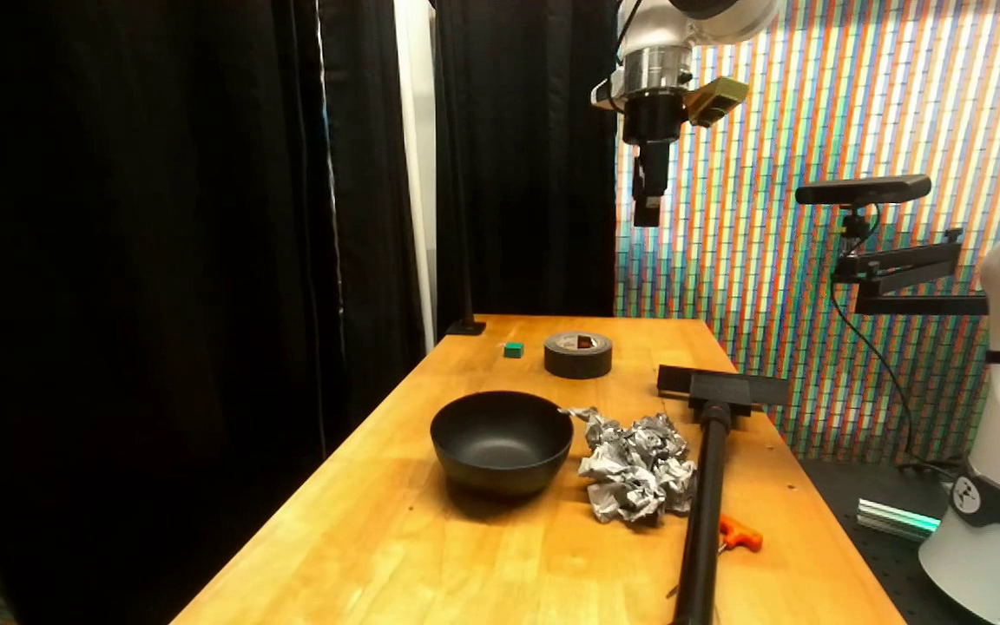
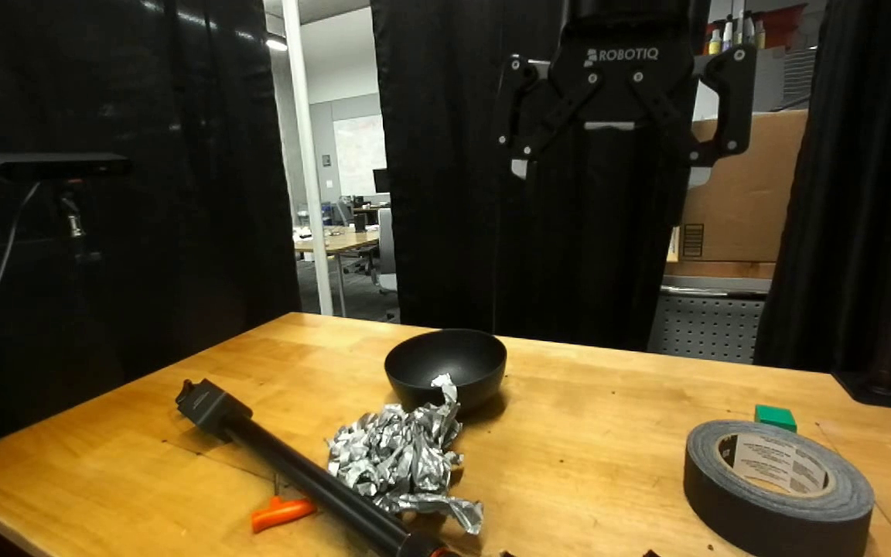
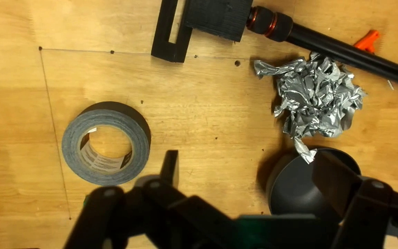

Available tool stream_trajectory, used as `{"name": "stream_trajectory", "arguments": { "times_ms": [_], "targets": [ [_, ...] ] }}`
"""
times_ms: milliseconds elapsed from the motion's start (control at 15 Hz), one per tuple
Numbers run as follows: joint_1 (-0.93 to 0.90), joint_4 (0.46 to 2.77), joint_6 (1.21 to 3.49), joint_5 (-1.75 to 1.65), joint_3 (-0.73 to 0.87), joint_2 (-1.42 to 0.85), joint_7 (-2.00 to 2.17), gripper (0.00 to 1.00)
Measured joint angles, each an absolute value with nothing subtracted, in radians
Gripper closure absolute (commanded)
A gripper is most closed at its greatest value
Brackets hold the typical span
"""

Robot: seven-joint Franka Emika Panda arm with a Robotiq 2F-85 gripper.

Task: Pick up the tape and green block from the table and put them in the black bowl.

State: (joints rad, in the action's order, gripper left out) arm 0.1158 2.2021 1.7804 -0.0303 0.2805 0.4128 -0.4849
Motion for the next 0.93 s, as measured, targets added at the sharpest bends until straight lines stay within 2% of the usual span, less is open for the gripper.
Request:
{"name": "stream_trajectory", "arguments": {
  "times_ms": [533, 933],
  "targets": [
    [0.098, 2.120, 1.782, -0.012, 0.295, 0.245, -0.615, 0.00],
    [0.165, 2.071, 1.781, 0.000, 0.339, 0.155, -0.710, 0.00]
  ]
}}
